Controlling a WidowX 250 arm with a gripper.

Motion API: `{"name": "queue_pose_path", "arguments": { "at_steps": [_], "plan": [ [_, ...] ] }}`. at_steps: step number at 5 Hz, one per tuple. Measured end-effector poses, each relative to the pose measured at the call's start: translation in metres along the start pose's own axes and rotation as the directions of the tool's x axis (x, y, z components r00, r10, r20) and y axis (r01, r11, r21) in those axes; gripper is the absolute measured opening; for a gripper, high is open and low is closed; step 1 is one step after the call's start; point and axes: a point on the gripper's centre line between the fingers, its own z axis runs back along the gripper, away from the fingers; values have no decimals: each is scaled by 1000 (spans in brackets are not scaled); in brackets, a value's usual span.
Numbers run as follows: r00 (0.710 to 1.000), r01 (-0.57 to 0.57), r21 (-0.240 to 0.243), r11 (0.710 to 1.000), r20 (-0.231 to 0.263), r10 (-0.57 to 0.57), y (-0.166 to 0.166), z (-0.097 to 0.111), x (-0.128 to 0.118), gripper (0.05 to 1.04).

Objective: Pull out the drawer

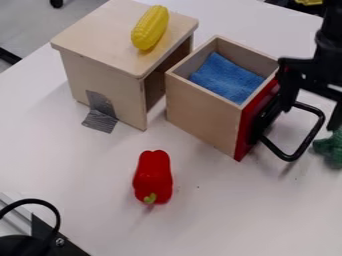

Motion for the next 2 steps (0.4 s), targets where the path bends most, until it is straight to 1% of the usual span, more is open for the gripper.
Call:
{"name": "queue_pose_path", "arguments": {
  "at_steps": [1, 2],
  "plan": [
    [999, 48, -15, 999, -9, -48, 0, 24, 4, 999],
    [998, 46, -5, 999, -30, -46, 2, 41, -2, 999]
  ]
}}
